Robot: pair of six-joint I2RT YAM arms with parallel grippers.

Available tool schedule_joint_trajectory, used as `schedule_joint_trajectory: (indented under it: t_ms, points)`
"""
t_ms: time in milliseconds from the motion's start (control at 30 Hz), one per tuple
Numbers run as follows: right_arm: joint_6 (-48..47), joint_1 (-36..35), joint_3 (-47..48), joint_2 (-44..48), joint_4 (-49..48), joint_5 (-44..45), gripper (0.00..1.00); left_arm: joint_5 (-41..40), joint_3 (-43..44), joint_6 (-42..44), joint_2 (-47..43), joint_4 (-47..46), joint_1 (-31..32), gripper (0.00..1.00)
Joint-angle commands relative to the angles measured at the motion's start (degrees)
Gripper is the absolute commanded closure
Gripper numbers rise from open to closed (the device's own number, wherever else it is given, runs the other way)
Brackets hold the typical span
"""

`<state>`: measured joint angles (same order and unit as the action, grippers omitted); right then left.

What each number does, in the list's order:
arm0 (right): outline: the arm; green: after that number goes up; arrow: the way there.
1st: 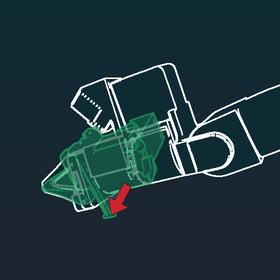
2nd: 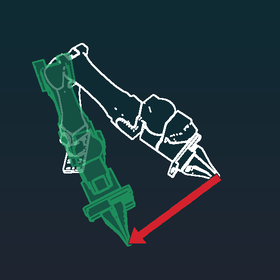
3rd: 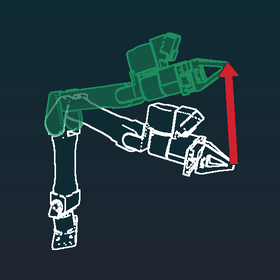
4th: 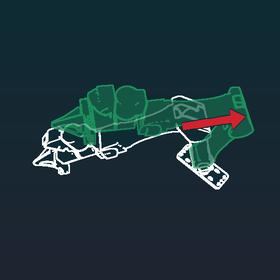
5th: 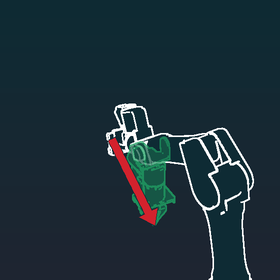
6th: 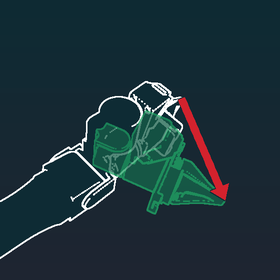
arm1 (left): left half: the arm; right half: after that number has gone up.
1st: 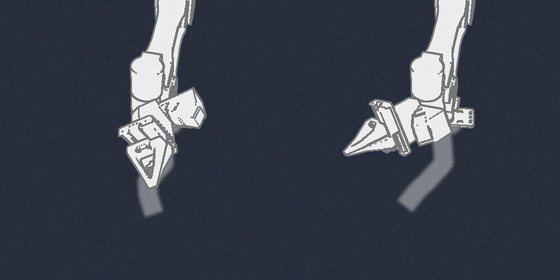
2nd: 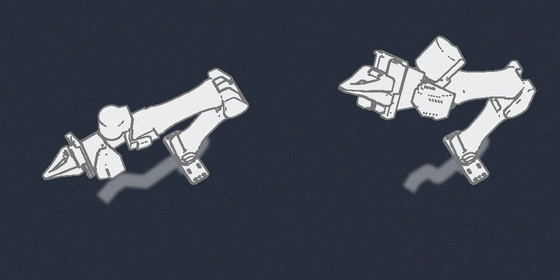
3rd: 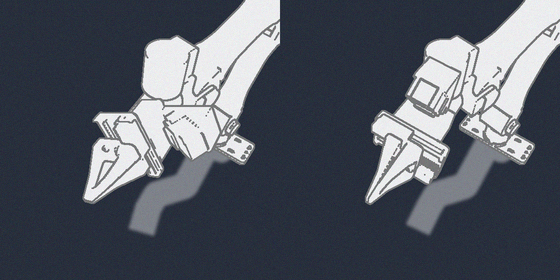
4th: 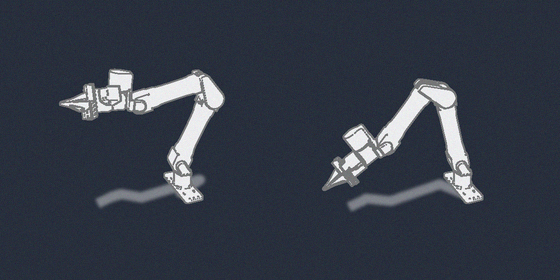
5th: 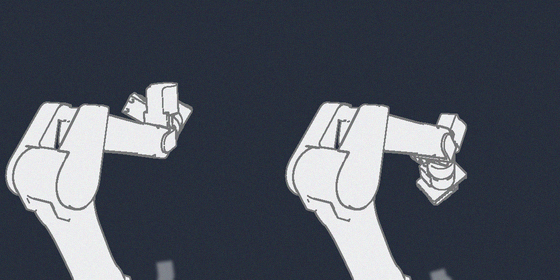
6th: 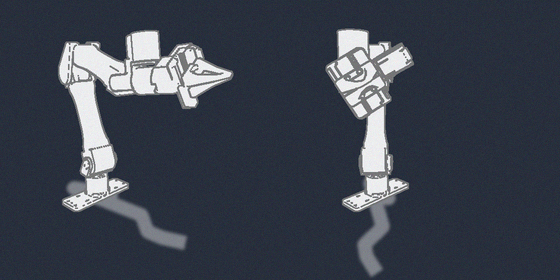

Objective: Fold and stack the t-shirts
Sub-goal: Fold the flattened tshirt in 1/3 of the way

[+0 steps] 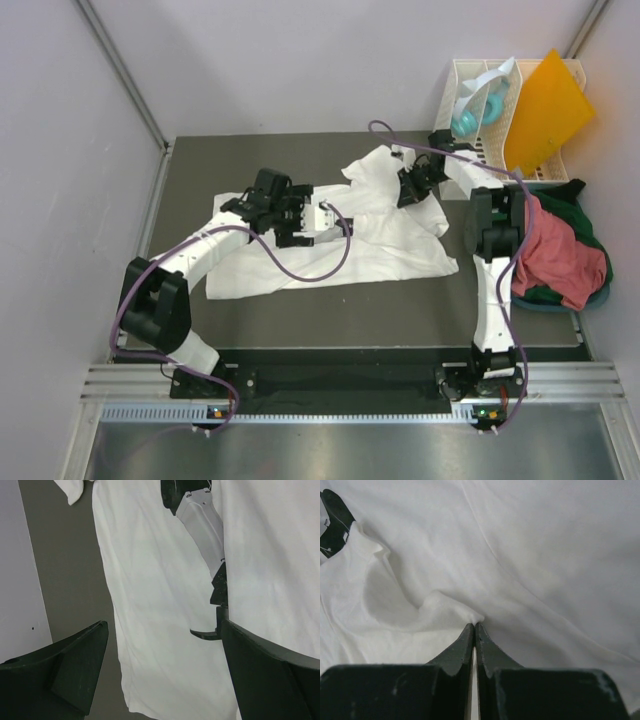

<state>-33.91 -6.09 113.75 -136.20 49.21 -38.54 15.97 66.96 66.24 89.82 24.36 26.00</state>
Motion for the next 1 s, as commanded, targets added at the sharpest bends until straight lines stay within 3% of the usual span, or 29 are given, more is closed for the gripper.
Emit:
schedule_joint_trajectory:
  t_ms: [0,200,567,633,667,700,733,800,967]
  points:
    - [-1.6,0.1,0.6,5.2,-2.1,2.8,1.0,1.1,-1.0,0.9,-1.7,-2.1,0.4,0.01]
    - [-1.3,-0.9,-4.9,11.9,-9.7,8.5,1.0,1.3,-1.3,1.0,-1.3,-2.9,0.5,0.01]
    - [-4.1,-3.1,-9.2,14.3,-13.7,14.8,1.0,1.2,-2.0,1.1,-1.3,-4.1,0.7,0.01]
    - [-5.3,-3.5,-8.0,12.9,-11.3,15.8,0.88,0.9,-2.0,1.3,-1.4,-4.2,0.7,0.01]
    - [-6.1,-3.9,-7.2,12.5,-10.4,16.1,0.77,0.6,-2.0,1.4,-1.4,-4.2,0.7,0.01]
    - [-6.3,-4.0,-7.1,11.8,-9.7,17.1,0.59,0.6,-2.1,1.6,-1.3,-4.3,0.7,0.01]
    - [-6.4,-4.1,-7.3,11.9,-9.7,17.4,0.53,0.5,-2.1,1.8,-1.4,-4.4,0.7,0.01]
    - [-6.5,-4.3,-8.2,12.8,-10.2,18.0,0.45,0.3,-2.2,1.9,-1.5,-5.0,0.7,0.01]
    - [-6.5,-4.4,-11.1,17.2,-10.0,16.9,0.49,0.8,-1.4,-3.5,0.5,-12.0,0.7,0.01]
